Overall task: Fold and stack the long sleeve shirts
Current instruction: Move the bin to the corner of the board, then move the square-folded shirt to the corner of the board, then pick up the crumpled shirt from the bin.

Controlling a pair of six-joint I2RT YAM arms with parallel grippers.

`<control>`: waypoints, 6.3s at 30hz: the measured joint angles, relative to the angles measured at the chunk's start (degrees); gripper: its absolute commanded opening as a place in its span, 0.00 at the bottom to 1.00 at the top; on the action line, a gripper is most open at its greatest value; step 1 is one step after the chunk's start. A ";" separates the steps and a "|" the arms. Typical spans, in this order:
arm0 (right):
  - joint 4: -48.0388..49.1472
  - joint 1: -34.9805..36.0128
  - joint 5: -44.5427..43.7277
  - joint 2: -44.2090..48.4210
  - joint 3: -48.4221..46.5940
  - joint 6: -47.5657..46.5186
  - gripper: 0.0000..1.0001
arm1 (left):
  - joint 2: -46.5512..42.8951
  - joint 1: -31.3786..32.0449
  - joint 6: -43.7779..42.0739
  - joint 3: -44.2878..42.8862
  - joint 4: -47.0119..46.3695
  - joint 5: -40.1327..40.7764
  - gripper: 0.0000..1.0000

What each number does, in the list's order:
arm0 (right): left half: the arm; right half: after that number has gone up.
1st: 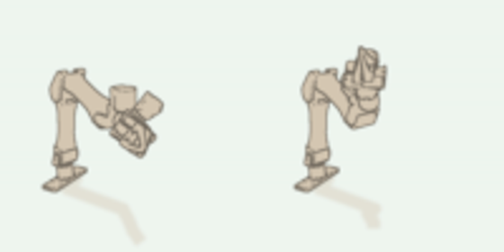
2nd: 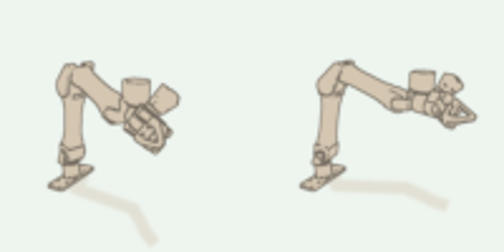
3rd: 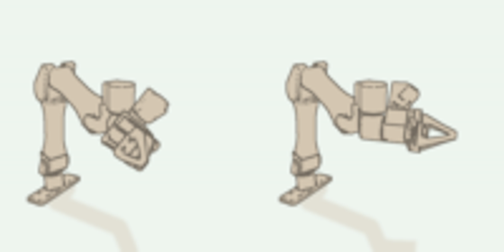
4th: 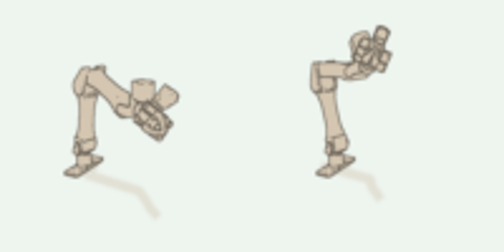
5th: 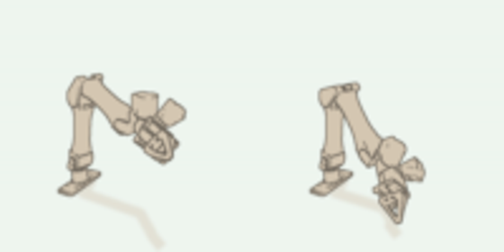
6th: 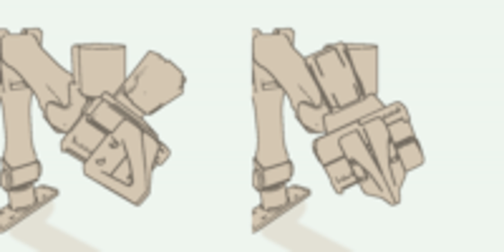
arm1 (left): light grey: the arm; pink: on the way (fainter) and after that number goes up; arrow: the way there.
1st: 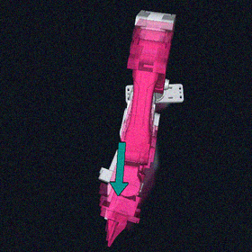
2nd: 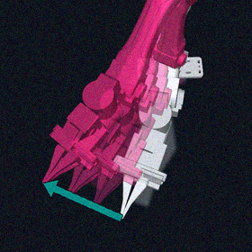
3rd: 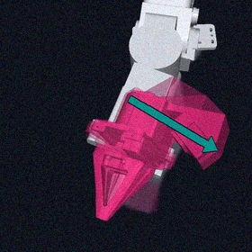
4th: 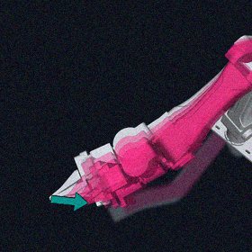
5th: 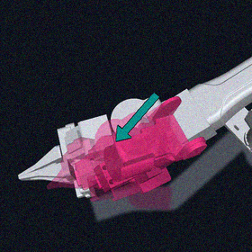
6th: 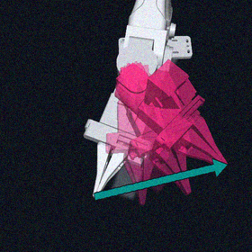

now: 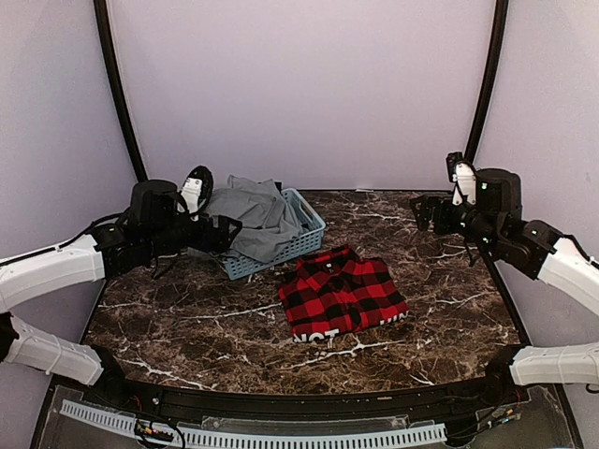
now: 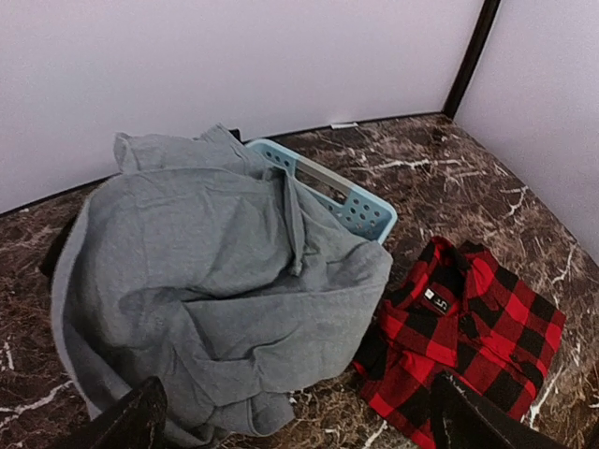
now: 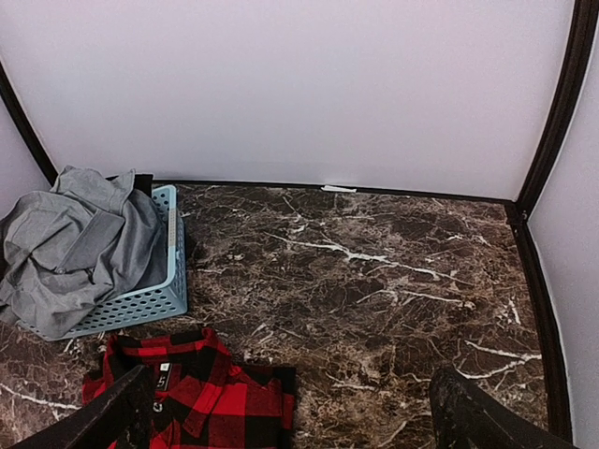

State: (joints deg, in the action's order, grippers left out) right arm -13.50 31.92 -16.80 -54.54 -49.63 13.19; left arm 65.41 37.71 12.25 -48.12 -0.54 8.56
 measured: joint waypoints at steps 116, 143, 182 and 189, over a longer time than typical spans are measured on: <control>2.49 -9.38 6.32 -58.45 -20.50 -2.82 0.90 | 12.50 -20.63 3.52 -21.16 9.20 -12.24 0.96; 0.63 -16.83 19.85 -50.07 -25.68 -13.05 0.95 | 11.85 -25.97 4.44 -16.31 23.93 1.88 0.98; 3.67 -3.10 24.68 -43.60 -14.08 -7.89 0.93 | 13.29 -43.78 0.81 -19.78 25.73 -12.48 0.00; 2.71 -3.02 24.65 -39.17 -13.05 -6.56 0.93 | 5.55 -41.03 9.03 -33.18 18.53 -32.26 0.00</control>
State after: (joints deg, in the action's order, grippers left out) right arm -10.79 28.91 7.86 -93.71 -62.67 6.63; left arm 70.96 -3.31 21.28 -81.30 18.00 -23.70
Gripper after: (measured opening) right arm 0.933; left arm 0.007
